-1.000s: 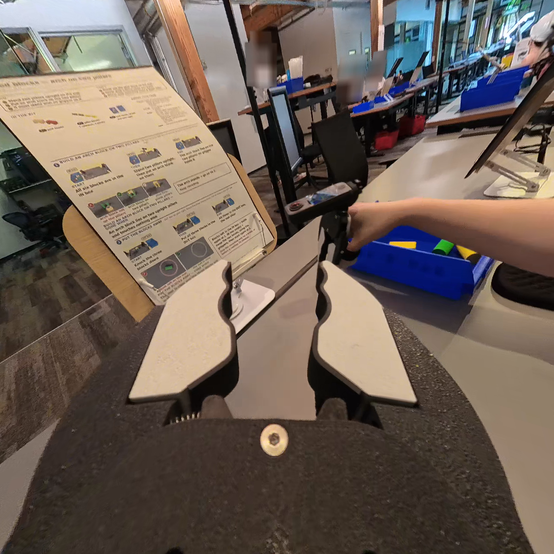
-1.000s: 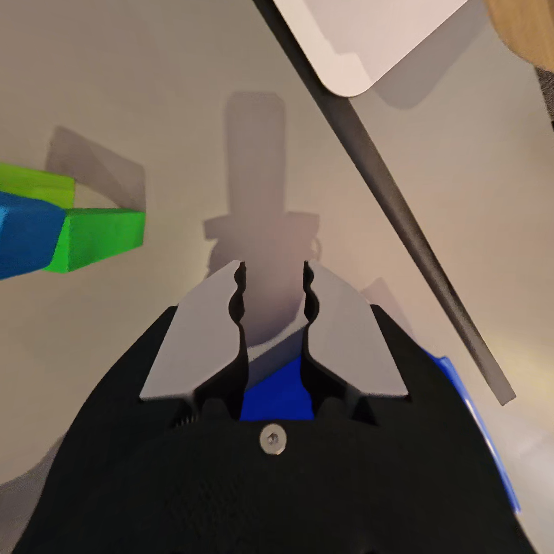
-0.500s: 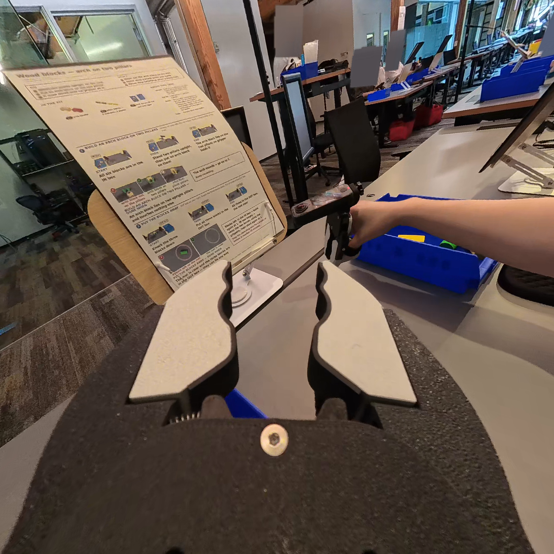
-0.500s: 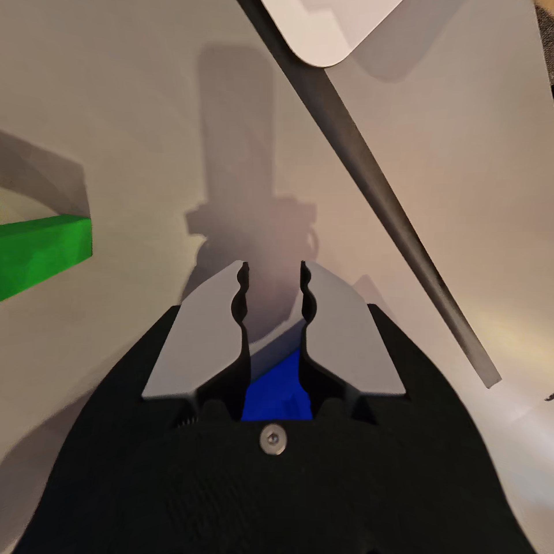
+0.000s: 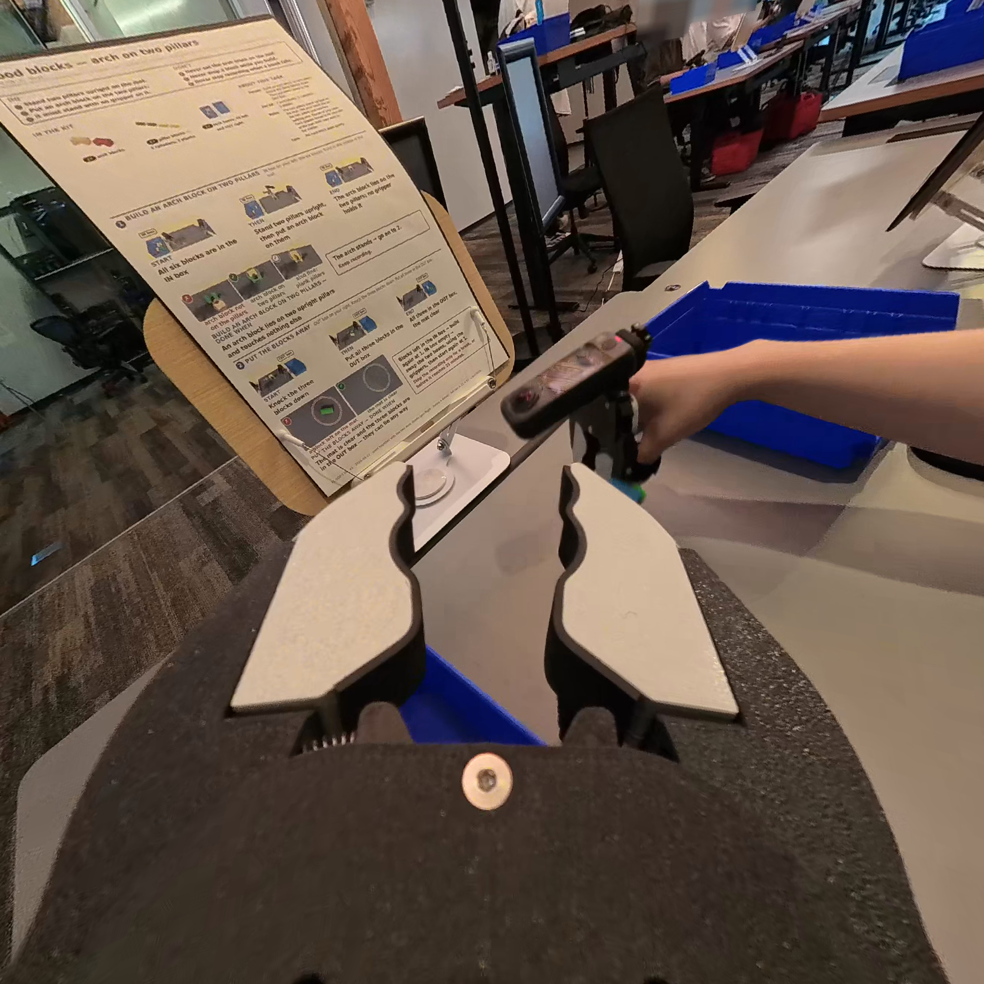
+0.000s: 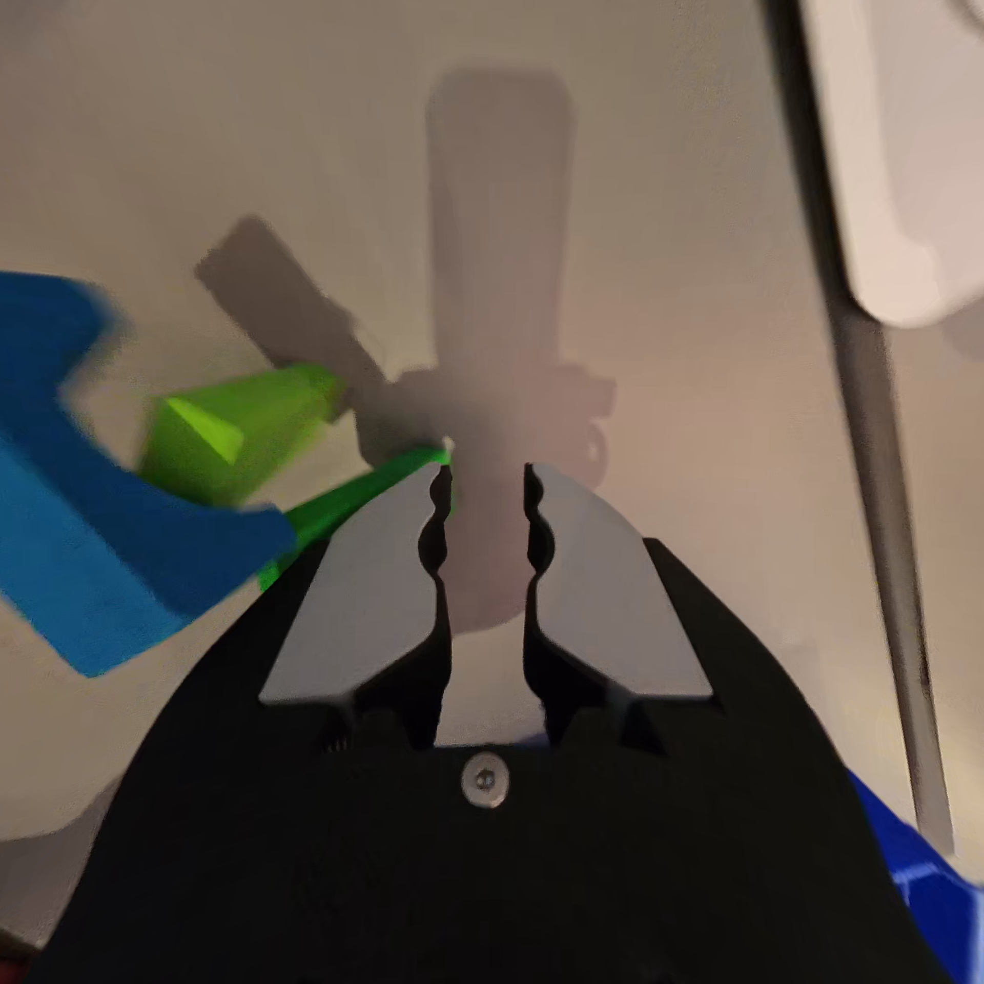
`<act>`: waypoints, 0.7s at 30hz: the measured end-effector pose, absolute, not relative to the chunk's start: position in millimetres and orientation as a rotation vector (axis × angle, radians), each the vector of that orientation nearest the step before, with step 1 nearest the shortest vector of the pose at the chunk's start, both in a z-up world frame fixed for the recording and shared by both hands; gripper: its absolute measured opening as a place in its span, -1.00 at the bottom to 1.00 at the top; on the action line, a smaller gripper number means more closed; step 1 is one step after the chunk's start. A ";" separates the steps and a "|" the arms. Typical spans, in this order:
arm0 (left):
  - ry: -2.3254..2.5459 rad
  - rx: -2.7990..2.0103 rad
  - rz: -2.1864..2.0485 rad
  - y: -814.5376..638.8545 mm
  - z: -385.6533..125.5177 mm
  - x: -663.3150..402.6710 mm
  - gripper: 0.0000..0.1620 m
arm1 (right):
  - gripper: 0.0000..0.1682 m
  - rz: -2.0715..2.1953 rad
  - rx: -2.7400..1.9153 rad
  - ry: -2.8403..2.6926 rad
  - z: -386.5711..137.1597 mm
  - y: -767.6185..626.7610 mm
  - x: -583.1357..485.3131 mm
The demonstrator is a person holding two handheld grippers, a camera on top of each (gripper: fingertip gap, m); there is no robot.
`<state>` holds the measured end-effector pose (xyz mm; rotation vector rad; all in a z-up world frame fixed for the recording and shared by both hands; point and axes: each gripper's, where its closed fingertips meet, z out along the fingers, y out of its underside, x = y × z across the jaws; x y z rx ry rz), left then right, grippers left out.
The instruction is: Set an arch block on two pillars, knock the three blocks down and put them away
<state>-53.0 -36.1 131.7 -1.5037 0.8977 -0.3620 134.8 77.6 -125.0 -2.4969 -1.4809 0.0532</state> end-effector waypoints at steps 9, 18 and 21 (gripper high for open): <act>0.902 -1.541 -0.365 -41.6 126.6 -57.5 -0.35 | -0.67 0.136 -2.121 -1.727 -64.5 2.5 31.5; 0.947 -1.731 -0.204 -54.9 101.1 -70.6 -0.21 | -0.33 0.487 -2.408 -0.612 -94.3 -0.4 115.8; 0.930 -1.788 -0.211 -60.6 95.8 -63.1 -0.20 | -0.25 0.414 -2.491 -0.560 -123.0 -9.4 117.0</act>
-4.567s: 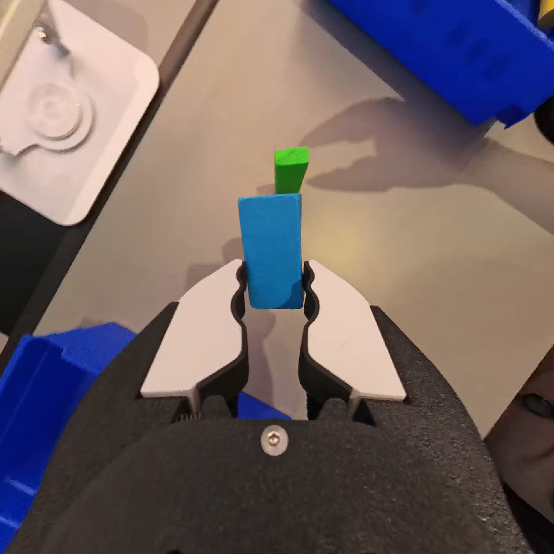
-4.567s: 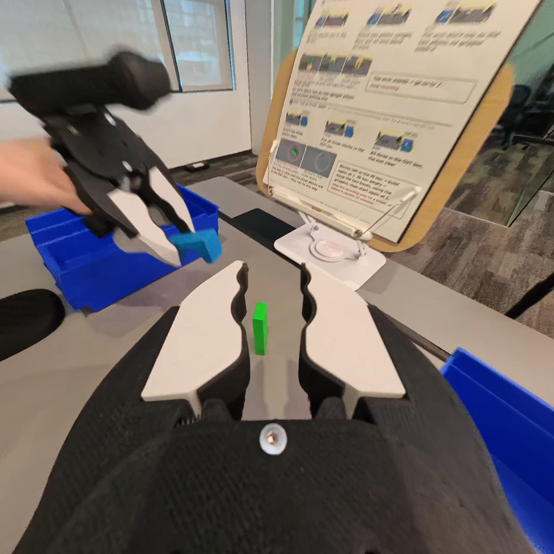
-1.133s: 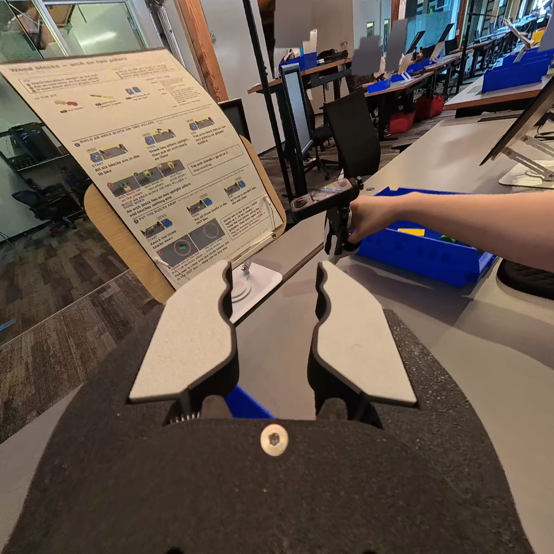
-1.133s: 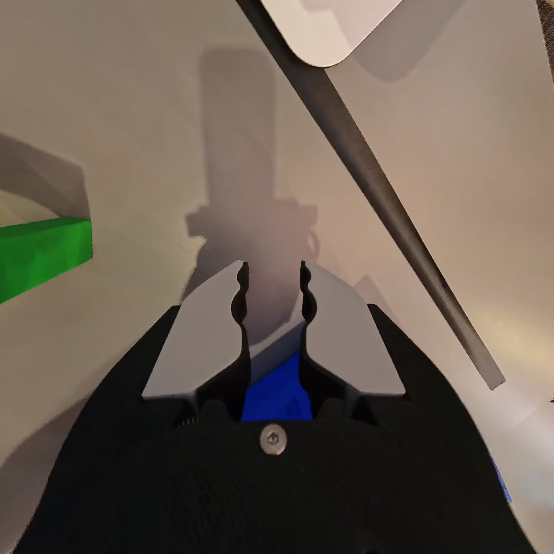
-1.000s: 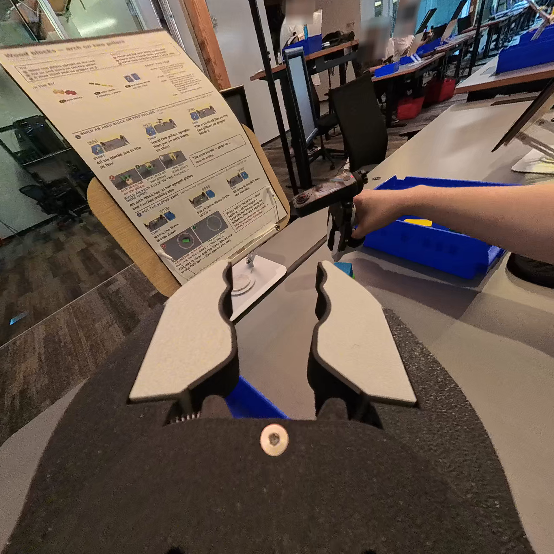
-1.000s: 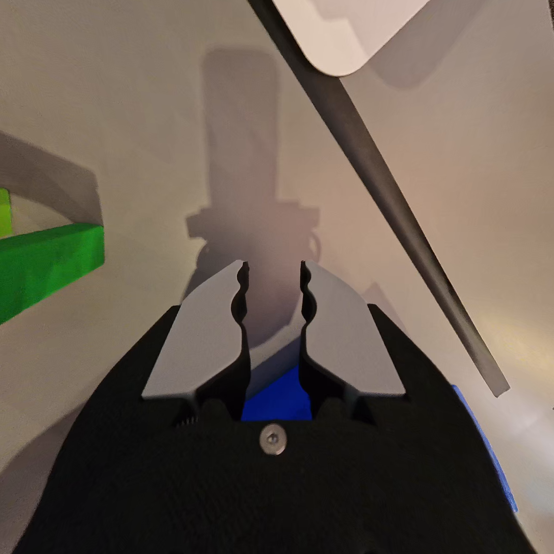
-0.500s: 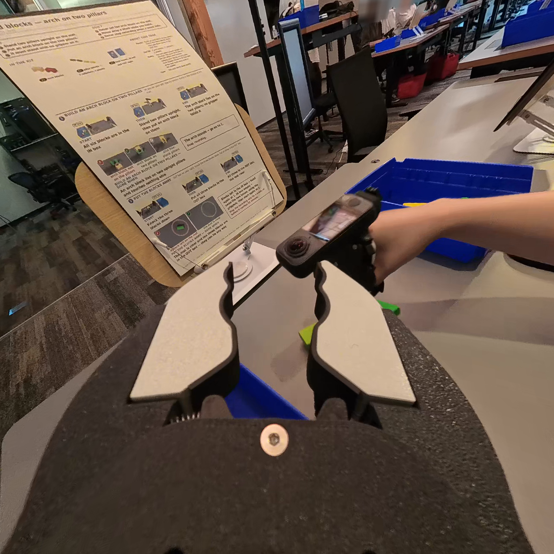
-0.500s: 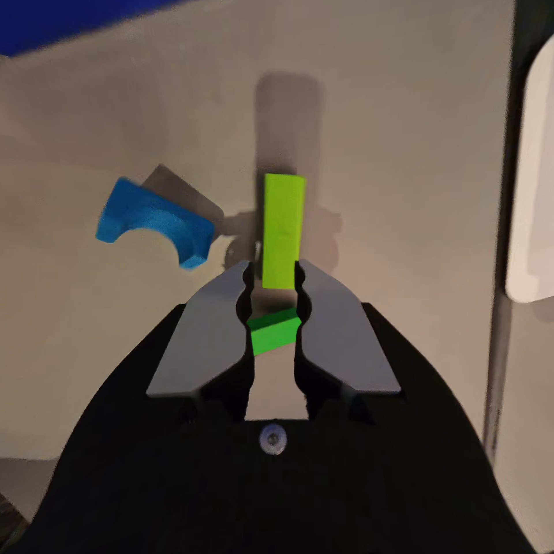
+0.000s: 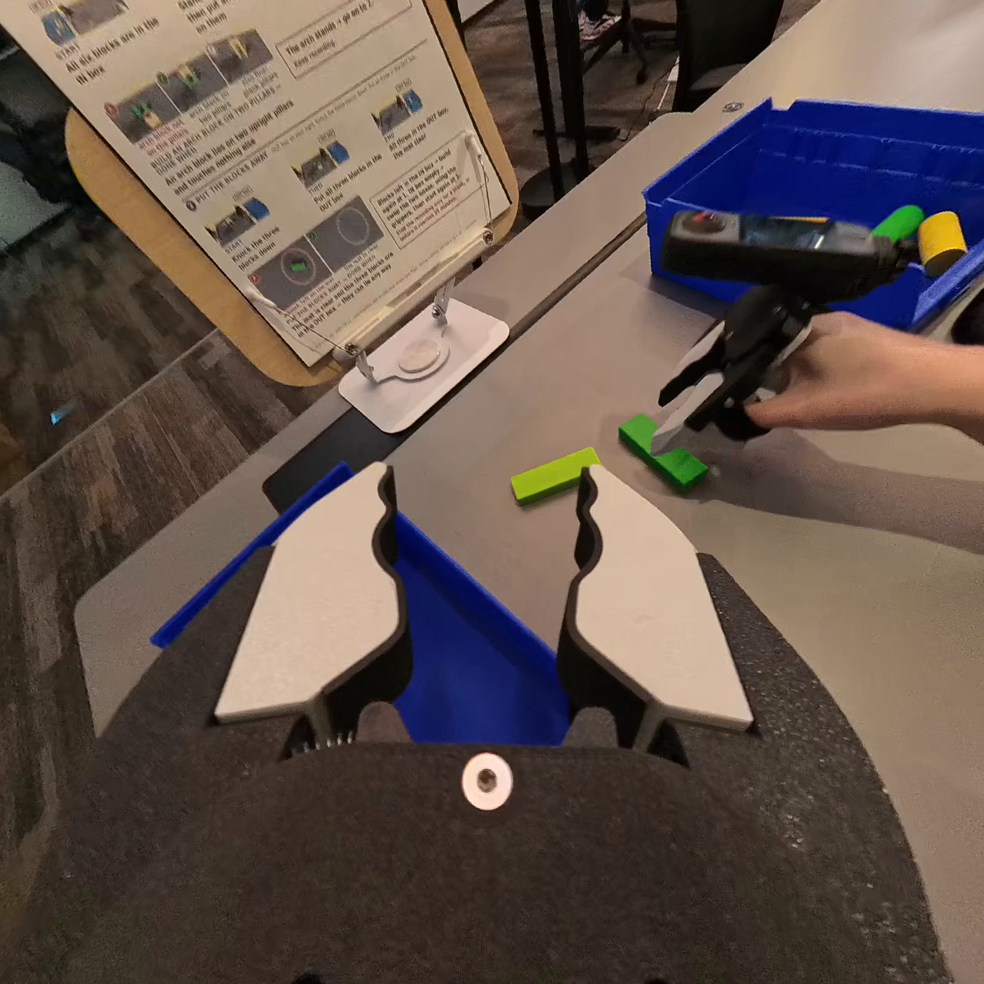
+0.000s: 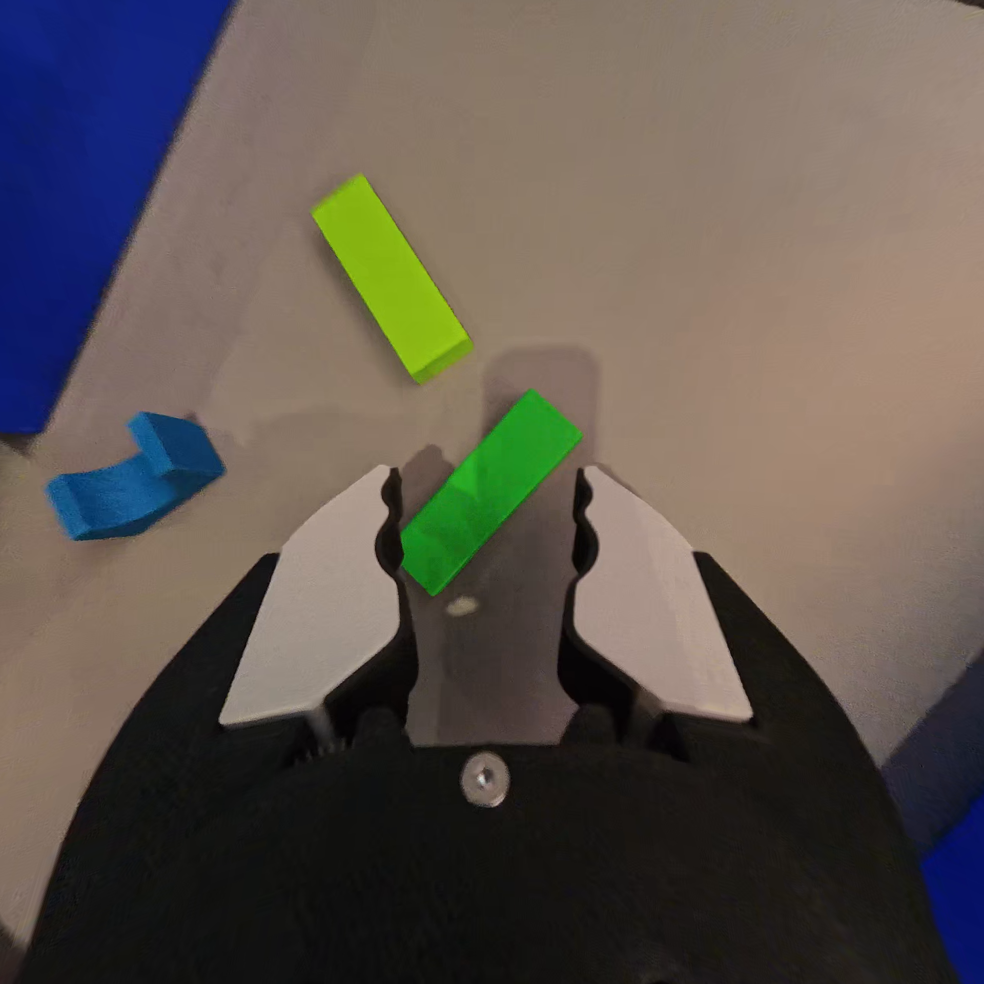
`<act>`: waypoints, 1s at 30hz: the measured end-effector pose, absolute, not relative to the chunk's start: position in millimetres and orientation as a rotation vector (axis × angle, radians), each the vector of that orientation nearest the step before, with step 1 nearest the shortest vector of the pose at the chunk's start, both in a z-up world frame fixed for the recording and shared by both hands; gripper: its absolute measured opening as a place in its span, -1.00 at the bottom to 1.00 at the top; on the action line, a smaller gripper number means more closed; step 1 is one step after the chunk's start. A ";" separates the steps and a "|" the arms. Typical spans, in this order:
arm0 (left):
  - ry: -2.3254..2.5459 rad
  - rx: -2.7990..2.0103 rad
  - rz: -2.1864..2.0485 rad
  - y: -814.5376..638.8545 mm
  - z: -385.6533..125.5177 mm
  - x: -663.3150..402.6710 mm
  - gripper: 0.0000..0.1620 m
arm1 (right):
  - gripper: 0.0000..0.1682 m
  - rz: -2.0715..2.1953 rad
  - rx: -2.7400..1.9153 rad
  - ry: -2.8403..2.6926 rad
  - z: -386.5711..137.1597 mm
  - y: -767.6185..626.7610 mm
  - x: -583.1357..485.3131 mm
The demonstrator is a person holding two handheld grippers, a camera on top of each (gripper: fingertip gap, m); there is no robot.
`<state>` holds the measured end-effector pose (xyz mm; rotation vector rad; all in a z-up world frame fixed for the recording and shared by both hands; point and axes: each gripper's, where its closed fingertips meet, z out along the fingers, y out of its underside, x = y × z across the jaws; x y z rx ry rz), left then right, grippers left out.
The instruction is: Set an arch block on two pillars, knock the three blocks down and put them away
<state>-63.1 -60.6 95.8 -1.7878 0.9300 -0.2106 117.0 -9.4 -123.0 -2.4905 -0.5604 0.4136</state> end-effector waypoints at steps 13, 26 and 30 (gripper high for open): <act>0.842 -1.953 -0.014 -105.0 -46.9 -32.7 -0.37 | -0.60 0.167 -2.583 -0.822 -141.2 -24.0 159.5; 0.715 -2.251 0.099 -82.2 -135.7 -29.8 -0.19 | -0.59 0.063 -2.533 -0.438 -63.1 -8.5 387.7; 0.697 -2.404 -0.004 -90.6 -152.7 -27.9 -0.12 | -0.59 0.082 -2.648 -0.491 -114.7 -20.5 399.6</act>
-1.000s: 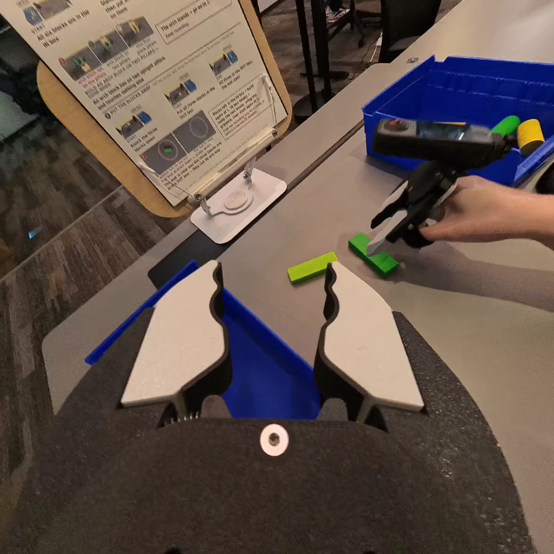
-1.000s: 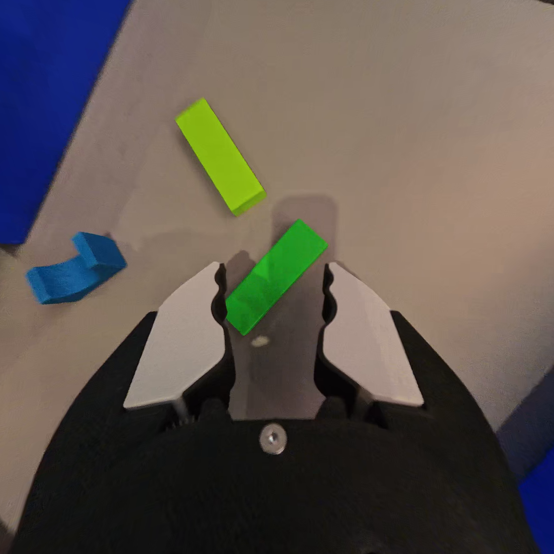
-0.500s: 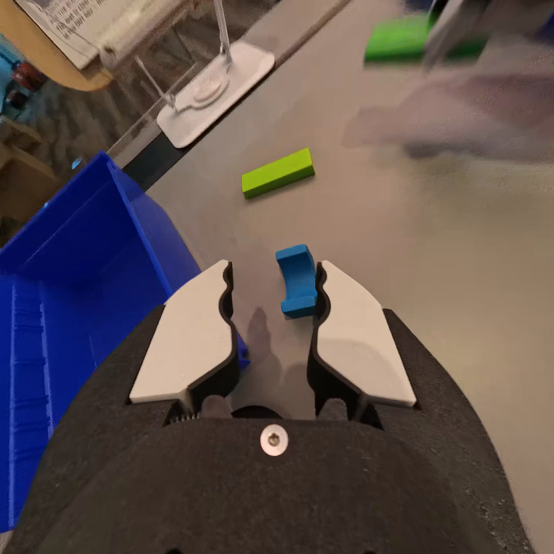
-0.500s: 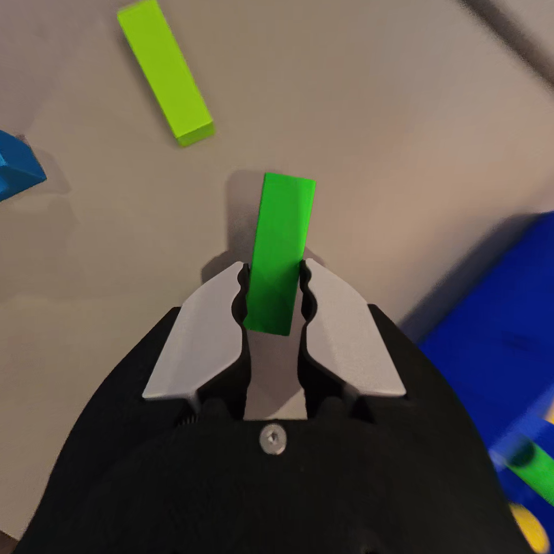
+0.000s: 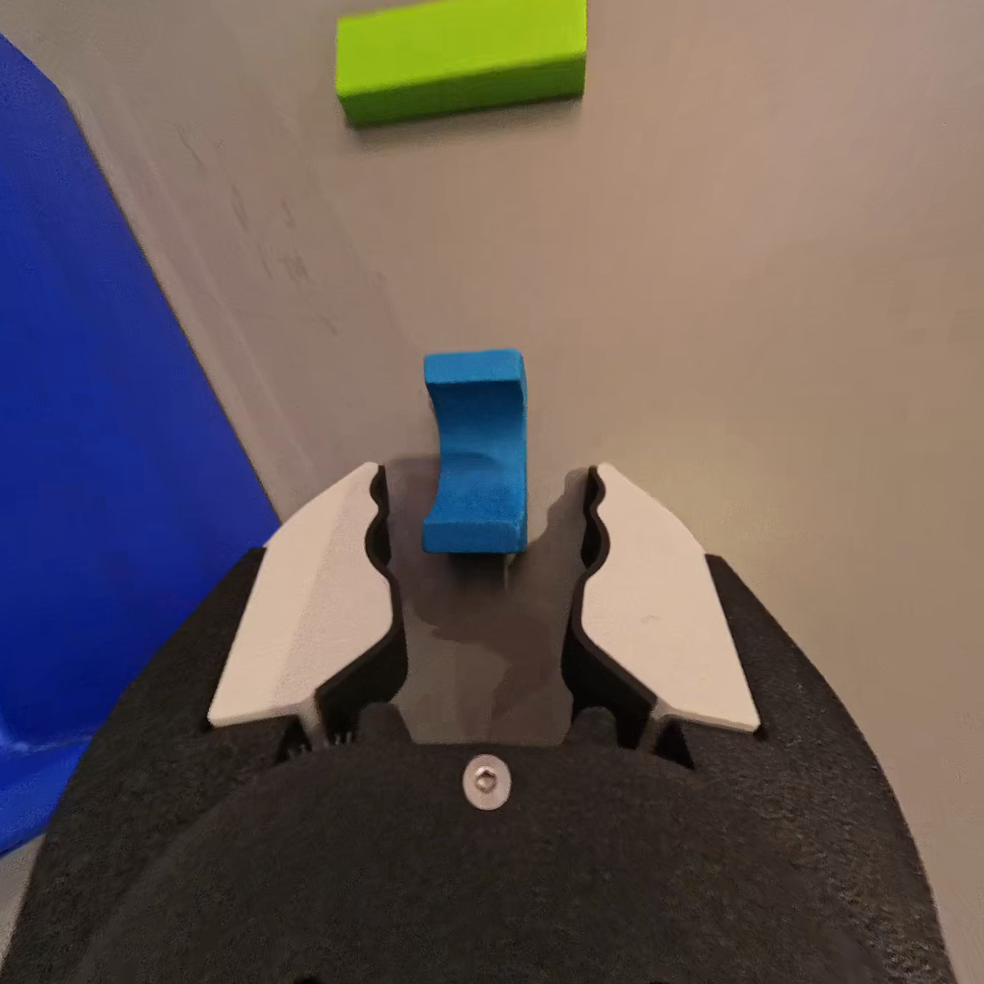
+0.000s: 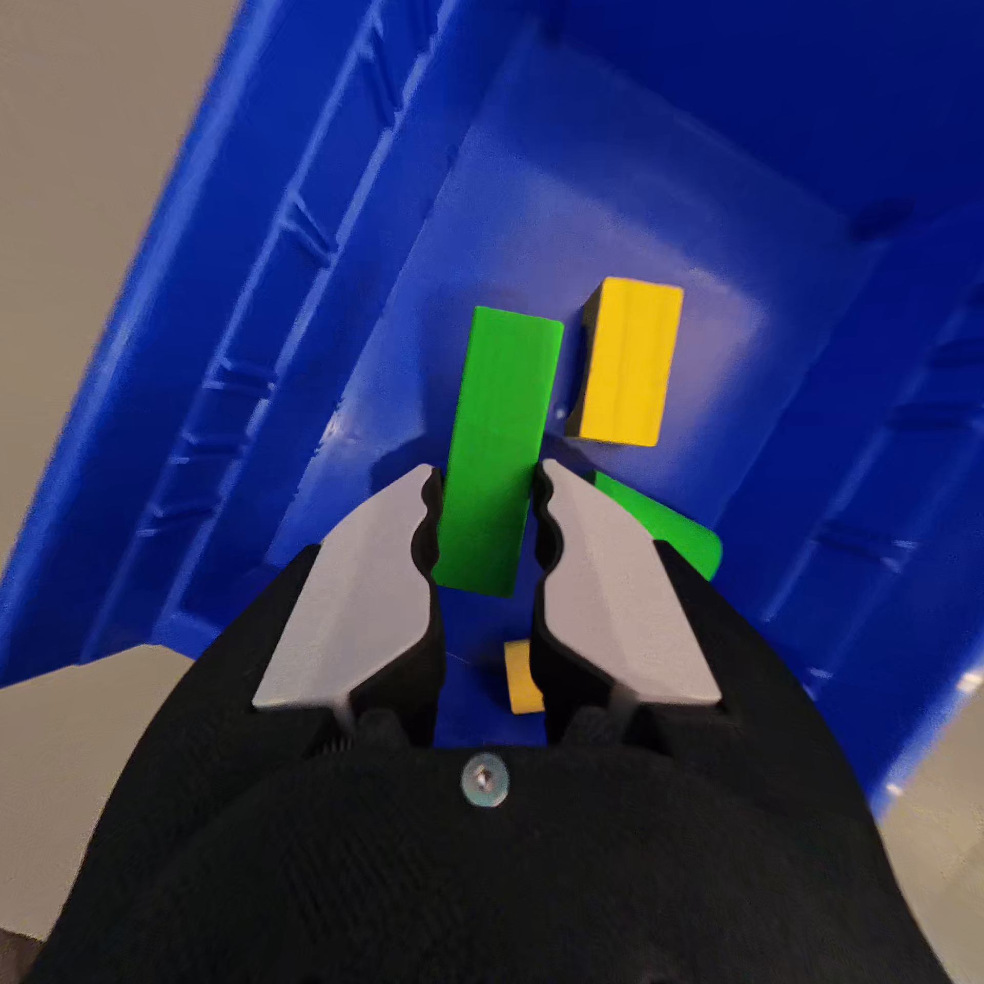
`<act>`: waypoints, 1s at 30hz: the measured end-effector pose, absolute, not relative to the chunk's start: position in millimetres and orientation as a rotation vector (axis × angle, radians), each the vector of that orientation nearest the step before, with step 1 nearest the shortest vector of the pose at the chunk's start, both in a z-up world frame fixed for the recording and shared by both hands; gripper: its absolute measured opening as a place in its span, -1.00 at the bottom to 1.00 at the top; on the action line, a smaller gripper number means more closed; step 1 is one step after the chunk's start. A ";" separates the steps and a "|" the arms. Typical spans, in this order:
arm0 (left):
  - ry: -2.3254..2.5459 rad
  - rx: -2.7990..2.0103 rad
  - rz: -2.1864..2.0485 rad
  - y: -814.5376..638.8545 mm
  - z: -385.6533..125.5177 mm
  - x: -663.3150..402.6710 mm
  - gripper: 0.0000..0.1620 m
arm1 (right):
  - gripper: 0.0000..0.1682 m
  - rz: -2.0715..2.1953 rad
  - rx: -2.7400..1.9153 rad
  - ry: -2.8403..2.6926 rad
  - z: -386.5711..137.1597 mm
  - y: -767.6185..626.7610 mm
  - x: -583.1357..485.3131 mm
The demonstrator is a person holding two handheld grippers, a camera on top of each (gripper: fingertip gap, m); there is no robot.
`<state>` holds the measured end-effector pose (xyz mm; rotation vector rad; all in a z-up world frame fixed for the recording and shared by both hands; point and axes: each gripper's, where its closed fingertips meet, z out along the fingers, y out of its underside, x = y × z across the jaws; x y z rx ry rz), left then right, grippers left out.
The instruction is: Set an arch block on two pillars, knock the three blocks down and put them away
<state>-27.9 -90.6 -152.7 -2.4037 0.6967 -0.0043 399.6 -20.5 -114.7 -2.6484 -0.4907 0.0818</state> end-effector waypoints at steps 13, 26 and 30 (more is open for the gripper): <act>0.688 -2.379 -0.267 -99.5 -146.6 -15.2 -0.58 | -0.44 -0.125 -2.246 -0.613 -49.7 -7.8 370.4; 0.591 -2.150 -0.199 -129.6 -42.0 -55.9 -0.58 | -0.45 0.563 -1.999 -1.201 -97.0 27.9 53.9; 0.558 -2.126 -0.217 -134.0 -24.6 -72.2 -0.58 | -0.45 0.501 -2.117 -1.282 -139.5 37.9 38.9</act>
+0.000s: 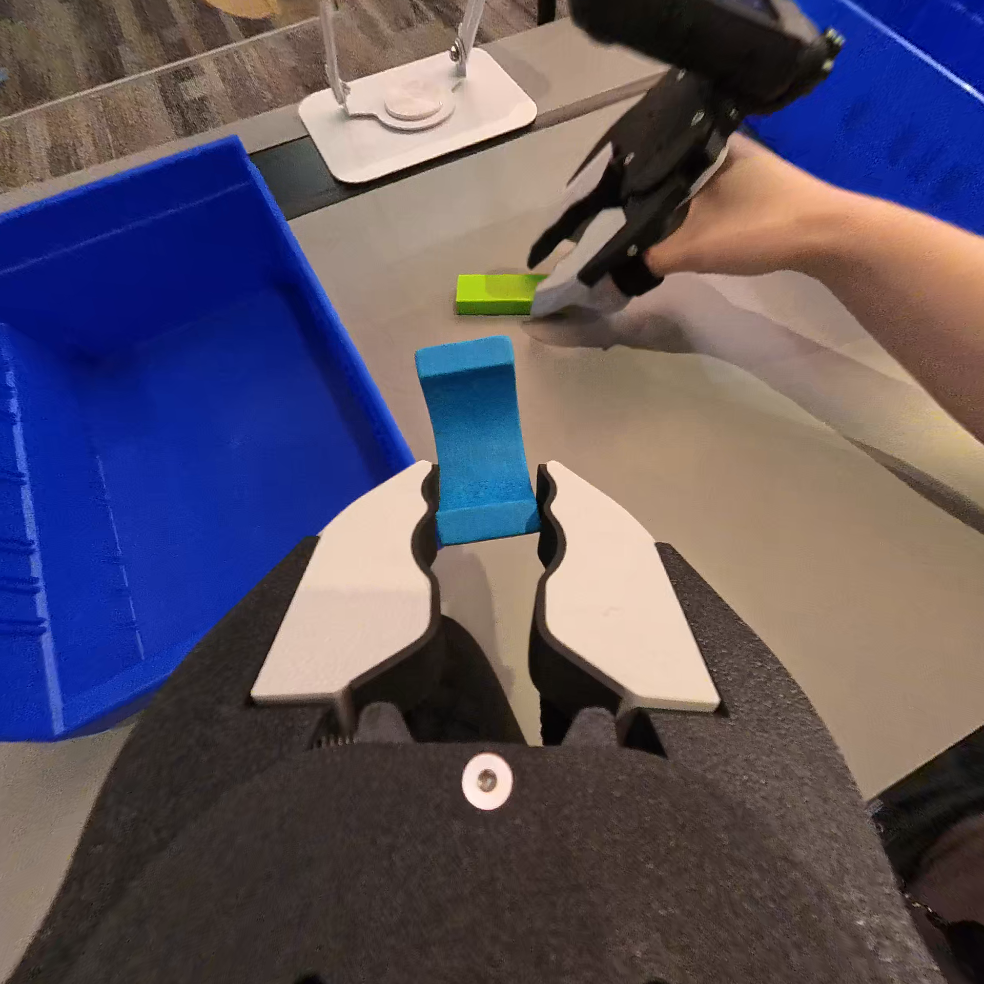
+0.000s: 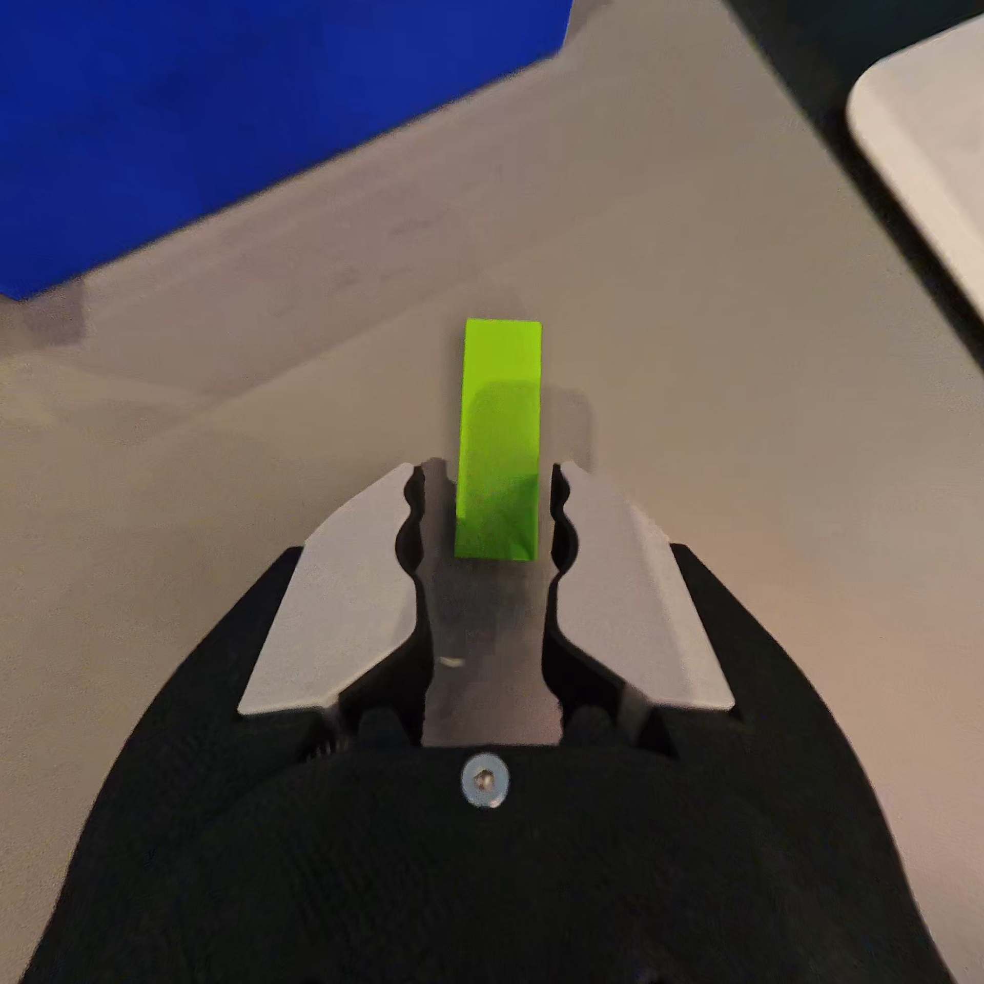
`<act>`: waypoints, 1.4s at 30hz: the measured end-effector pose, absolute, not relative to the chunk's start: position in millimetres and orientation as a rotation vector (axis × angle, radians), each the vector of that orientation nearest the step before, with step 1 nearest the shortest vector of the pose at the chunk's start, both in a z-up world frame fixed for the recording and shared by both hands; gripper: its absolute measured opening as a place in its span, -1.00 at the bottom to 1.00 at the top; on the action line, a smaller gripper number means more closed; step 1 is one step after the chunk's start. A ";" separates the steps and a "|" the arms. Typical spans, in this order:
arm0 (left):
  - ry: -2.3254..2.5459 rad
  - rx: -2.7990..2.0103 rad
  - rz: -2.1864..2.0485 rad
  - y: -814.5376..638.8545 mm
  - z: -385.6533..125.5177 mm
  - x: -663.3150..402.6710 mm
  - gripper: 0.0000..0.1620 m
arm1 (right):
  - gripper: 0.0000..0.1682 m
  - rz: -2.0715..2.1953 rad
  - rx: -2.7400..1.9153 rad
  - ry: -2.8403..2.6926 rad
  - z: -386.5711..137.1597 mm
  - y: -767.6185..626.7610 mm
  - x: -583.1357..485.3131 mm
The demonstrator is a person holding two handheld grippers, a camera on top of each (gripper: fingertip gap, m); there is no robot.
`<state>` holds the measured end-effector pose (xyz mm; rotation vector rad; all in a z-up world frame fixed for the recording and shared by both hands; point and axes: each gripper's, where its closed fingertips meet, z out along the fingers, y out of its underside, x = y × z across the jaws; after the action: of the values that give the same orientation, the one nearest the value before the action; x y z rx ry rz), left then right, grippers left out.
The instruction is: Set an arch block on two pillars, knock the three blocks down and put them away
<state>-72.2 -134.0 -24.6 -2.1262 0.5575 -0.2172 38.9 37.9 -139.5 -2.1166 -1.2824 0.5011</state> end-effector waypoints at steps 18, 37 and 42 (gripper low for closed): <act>0.707 -1.945 -0.281 -85.2 58.3 2.3 -0.57 | -0.60 0.225 -2.110 -0.762 12.4 10.6 322.8; 1.323 -1.779 -0.343 -75.3 52.4 202.6 -0.58 | -0.37 0.931 -1.561 -0.871 92.7 -74.4 255.3; 1.325 -1.767 -0.359 -79.0 47.4 217.3 -0.58 | -0.38 0.777 -1.653 -0.820 68.1 -63.3 228.5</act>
<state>217.3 -79.0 47.4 -1.7672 1.3246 -0.3589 228.5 -63.3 68.1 -1.6526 -0.8195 0.7774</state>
